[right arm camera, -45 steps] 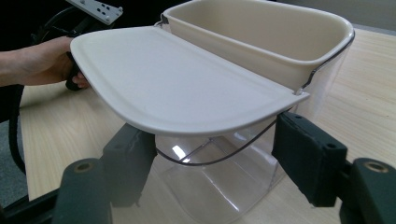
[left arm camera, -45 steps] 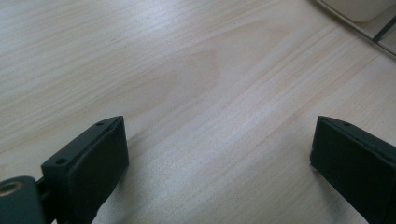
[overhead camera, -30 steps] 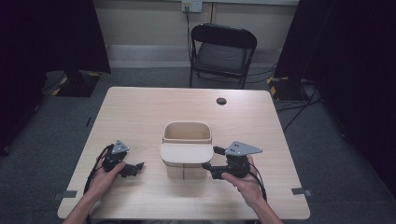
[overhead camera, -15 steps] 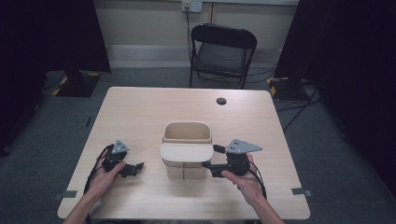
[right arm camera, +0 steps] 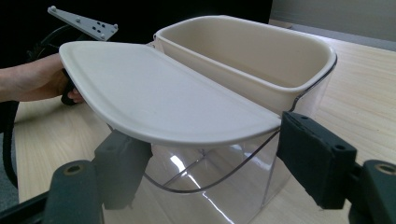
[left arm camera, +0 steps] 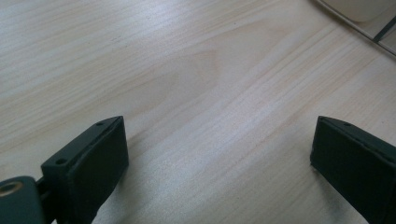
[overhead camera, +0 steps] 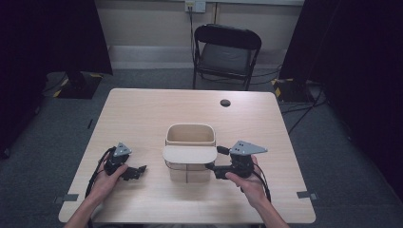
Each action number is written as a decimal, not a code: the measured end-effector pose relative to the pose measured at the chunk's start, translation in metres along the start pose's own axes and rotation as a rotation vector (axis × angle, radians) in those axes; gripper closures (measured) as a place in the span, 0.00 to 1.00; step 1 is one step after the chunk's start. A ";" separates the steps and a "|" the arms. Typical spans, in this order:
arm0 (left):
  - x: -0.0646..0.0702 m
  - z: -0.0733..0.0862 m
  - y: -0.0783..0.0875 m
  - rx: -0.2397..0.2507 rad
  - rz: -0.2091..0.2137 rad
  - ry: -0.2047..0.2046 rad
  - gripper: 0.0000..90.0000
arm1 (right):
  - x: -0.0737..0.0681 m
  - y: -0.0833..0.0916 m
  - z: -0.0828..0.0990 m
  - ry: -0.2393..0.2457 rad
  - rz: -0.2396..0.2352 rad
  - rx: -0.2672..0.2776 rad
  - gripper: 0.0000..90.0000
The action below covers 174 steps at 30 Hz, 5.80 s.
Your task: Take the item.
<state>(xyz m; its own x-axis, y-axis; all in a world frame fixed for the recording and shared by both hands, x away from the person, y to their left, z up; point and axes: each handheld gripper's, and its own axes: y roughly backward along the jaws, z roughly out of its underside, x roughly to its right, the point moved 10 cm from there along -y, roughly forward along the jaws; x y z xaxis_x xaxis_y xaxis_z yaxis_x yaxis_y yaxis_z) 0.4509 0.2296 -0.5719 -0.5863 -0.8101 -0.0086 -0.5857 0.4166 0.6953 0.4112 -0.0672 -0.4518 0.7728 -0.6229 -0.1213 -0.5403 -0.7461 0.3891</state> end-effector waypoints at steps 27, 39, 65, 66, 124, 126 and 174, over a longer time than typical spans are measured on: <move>0.000 0.000 0.000 0.000 0.000 0.000 0.04 | 0.000 -0.001 -0.010 -0.002 0.002 0.023 0.28; 0.000 0.000 0.000 0.000 0.000 0.000 0.04 | 0.000 0.000 -0.011 0.003 0.007 0.033 0.29; 0.000 0.000 0.000 0.000 -0.001 0.001 0.04 | -0.006 0.001 -0.020 0.009 -0.029 0.051 0.33; 0.000 0.000 0.000 0.000 -0.001 0.001 0.04 | -0.006 0.001 -0.021 0.009 -0.030 0.051 0.33; 0.000 0.000 0.000 0.000 -0.002 -0.003 0.04 | -0.009 -0.011 -0.033 -0.016 -0.113 0.032 0.43; 0.000 0.000 0.000 0.000 -0.002 -0.003 0.04 | -0.009 -0.011 -0.033 -0.016 -0.115 0.033 0.43; 0.000 0.000 0.000 0.000 -0.001 0.001 0.04 | -0.007 -0.012 -0.046 -0.005 -0.142 0.049 0.54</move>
<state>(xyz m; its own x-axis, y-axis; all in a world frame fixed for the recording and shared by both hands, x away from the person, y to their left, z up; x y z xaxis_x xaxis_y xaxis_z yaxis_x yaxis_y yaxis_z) 0.4509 0.2297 -0.5720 -0.5847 -0.8112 -0.0086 -0.5865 0.4153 0.6954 0.4281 -0.0429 -0.4133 0.8411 -0.5114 -0.1763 -0.4414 -0.8373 0.3227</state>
